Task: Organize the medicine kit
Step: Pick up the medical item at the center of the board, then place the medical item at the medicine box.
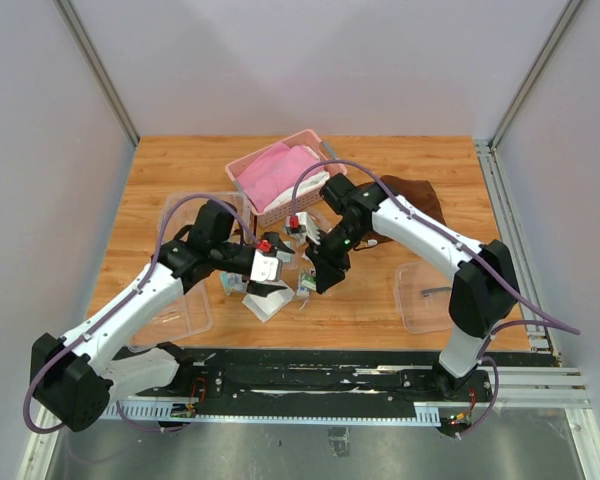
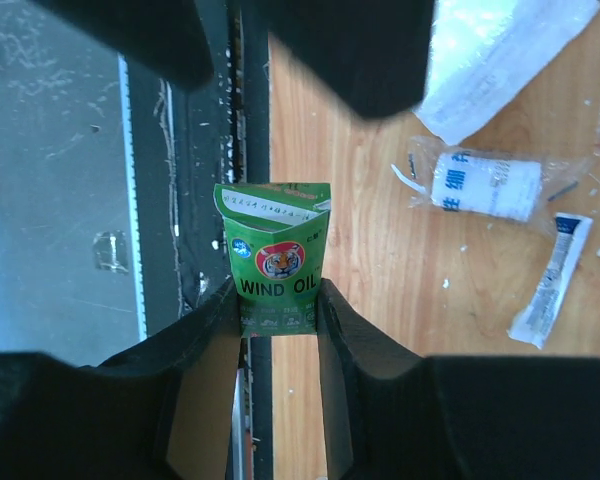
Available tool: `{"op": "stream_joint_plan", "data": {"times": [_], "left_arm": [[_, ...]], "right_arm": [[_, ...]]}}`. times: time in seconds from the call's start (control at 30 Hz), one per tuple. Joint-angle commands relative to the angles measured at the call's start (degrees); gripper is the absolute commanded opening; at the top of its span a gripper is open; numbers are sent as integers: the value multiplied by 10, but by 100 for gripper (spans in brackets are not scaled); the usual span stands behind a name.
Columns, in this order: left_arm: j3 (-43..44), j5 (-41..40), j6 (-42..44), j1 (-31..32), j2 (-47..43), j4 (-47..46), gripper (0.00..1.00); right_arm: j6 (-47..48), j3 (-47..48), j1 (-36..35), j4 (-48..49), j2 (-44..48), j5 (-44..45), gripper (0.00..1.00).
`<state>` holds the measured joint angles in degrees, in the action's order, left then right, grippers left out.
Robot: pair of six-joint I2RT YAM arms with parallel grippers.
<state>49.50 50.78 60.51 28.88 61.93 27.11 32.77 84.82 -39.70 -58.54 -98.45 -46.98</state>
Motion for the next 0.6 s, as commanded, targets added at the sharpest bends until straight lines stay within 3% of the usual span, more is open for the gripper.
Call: {"op": "stream_joint_plan", "data": {"times": [0.0, 0.23, 0.57], "left_arm": [[18, -20, 52, 44, 10, 11, 80], [18, -30, 74, 88, 21, 10, 77], [18, -79, 46, 137, 52, -35, 52]], "right_arm": [[-1, 41, 9, -58, -24, -65, 33], [1, 55, 10, -76, -43, -94, 33], [0, 53, 10, -80, -53, -107, 33]]}}
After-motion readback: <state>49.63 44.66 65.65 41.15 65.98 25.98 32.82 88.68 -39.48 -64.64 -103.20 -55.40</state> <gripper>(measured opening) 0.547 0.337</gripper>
